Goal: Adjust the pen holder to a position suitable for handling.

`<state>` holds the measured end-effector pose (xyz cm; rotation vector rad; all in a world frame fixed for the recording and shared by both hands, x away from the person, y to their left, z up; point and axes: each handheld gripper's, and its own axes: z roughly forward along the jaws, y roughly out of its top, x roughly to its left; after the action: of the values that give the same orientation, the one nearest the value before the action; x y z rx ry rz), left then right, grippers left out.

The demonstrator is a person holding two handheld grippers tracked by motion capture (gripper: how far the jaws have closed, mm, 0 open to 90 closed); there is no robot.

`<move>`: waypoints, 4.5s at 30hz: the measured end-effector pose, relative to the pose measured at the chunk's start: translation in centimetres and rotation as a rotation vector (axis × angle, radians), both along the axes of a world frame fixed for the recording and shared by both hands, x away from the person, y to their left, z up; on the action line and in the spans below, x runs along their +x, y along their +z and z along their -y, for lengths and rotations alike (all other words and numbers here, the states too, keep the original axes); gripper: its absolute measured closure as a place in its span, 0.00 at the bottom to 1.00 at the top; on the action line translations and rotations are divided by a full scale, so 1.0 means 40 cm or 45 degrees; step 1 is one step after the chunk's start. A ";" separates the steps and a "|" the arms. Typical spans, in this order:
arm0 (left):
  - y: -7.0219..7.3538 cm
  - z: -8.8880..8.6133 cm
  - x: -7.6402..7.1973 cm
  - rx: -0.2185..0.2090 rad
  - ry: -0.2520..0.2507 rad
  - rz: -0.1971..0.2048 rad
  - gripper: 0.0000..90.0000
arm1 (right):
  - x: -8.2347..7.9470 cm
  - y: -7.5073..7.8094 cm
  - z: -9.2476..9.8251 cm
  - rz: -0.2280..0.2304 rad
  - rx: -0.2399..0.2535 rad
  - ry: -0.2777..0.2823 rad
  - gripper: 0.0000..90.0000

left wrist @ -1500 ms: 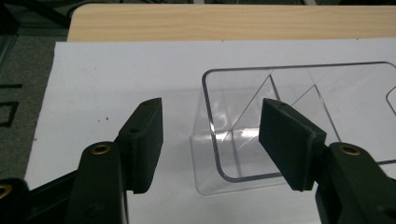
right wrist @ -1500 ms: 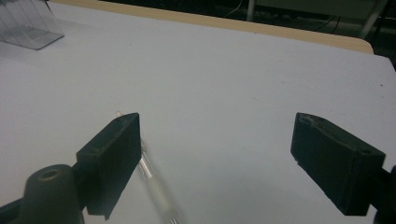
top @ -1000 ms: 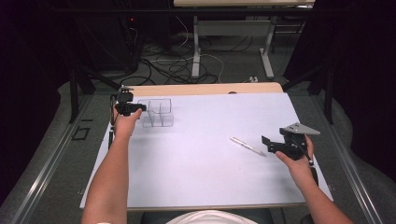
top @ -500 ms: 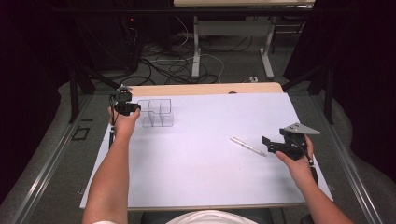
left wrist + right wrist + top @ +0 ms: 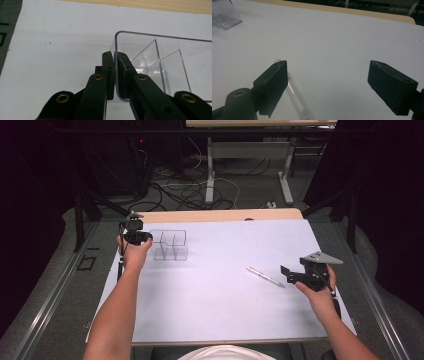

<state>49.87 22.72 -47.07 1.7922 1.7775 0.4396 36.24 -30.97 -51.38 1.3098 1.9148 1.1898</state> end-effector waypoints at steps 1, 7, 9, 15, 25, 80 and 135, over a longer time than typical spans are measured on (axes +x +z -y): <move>0.007 0.008 -0.012 -0.010 -0.012 -0.006 0.96 | 0.000 0.000 0.000 0.003 -0.003 0.002 0.18; 0.018 0.031 -0.056 -0.055 -0.042 -0.013 0.96 | 0.000 0.000 0.000 0.006 0.000 0.006 0.18; 0.014 0.051 -0.081 -0.056 -0.073 0.004 0.96 | 0.000 0.000 0.000 0.003 0.001 0.003 0.18; 0.012 0.083 -0.117 -0.062 -0.126 -0.014 0.96 | -0.001 0.000 -0.002 -0.002 0.007 0.000 0.18; -0.002 0.121 -0.186 -0.089 -0.185 -0.026 0.96 | -0.003 0.000 -0.003 -0.007 0.009 -0.002 0.18; -0.022 0.083 -0.298 -0.186 -0.294 0.142 0.92 | 0.001 -0.005 -0.009 -0.011 -0.011 0.033 0.19; -0.080 0.281 -0.363 -0.161 -0.605 -0.025 1.00 | 0.011 -0.003 -0.050 -0.043 -0.151 0.134 0.43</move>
<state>35.34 11.47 -50.25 2.0456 1.2952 0.1140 36.66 -28.97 -51.50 1.1872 2.0674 1.0915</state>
